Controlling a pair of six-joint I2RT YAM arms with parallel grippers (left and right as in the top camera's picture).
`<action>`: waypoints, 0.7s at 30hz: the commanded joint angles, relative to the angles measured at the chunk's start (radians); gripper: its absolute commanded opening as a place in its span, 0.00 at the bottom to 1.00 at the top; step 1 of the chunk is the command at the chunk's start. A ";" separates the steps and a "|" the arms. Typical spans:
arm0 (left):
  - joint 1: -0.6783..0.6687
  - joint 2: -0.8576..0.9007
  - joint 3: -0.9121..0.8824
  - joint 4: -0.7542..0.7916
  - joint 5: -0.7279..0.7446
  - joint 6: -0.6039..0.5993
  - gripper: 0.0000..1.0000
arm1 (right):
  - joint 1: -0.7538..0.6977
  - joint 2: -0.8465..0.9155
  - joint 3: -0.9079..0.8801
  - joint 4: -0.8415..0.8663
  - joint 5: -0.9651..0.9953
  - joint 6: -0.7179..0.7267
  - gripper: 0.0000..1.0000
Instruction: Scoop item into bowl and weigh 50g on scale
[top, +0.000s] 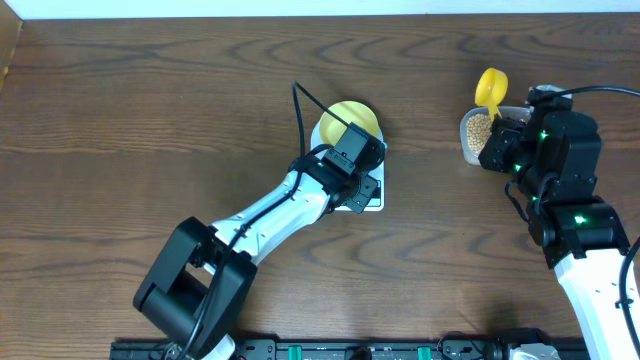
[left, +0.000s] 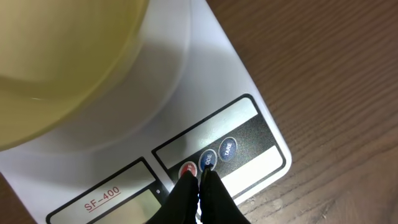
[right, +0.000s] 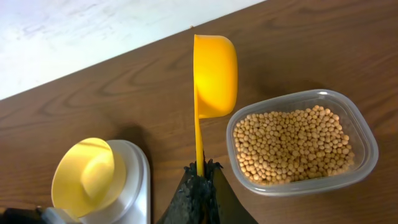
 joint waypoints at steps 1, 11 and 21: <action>-0.002 0.045 -0.004 0.001 0.002 0.014 0.07 | -0.005 -0.003 0.018 0.007 0.008 -0.012 0.01; -0.002 0.064 -0.004 0.001 0.002 0.010 0.08 | -0.005 -0.003 0.018 0.008 0.013 -0.012 0.01; -0.001 0.096 -0.004 0.002 -0.010 0.010 0.07 | -0.005 -0.003 0.018 0.008 0.020 -0.012 0.01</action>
